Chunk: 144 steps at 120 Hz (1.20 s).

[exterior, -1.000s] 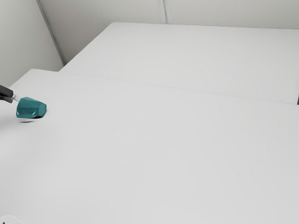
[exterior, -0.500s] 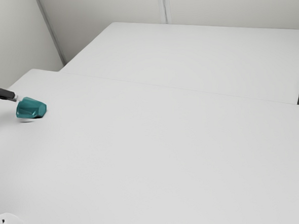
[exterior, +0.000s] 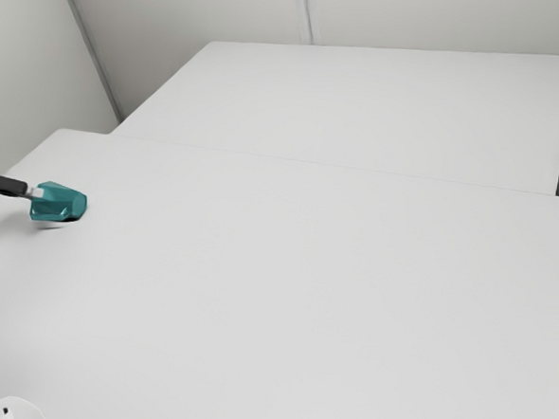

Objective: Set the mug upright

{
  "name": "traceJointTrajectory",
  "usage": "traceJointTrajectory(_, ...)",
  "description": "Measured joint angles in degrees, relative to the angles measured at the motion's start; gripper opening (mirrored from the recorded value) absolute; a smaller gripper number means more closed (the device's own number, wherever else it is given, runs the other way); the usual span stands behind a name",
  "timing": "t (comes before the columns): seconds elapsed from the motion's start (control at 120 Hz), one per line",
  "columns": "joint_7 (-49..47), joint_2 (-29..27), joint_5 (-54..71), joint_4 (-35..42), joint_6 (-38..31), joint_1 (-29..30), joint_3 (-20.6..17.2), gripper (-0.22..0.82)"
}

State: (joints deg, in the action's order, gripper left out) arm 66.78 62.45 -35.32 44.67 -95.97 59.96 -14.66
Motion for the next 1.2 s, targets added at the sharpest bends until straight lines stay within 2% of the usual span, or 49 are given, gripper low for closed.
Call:
traceJointTrajectory(0.1,0.2,0.2,-0.3,0.0,0.9,0.5,-1.4,0.6)
traceJointTrajectory(0.383,0.7,1.1,-0.6,0.3,3.1,0.7,-2.2,0.6)
traceJointTrajectory(0.65,0.8,1.1,-0.6,0.4,4.6,0.8,-2.2,0.27)
traceJointTrajectory(0.942,0.9,0.8,-1.1,0.3,5.5,0.9,-2.8,-0.02)
traceJointTrajectory(1.05,0.9,0.5,-1.8,0.4,5.9,1.0,-3.0,-0.1)
traceJointTrajectory(1.2,0.9,0.1,-2.7,0.7,6.5,1.4,-3.6,-0.15)
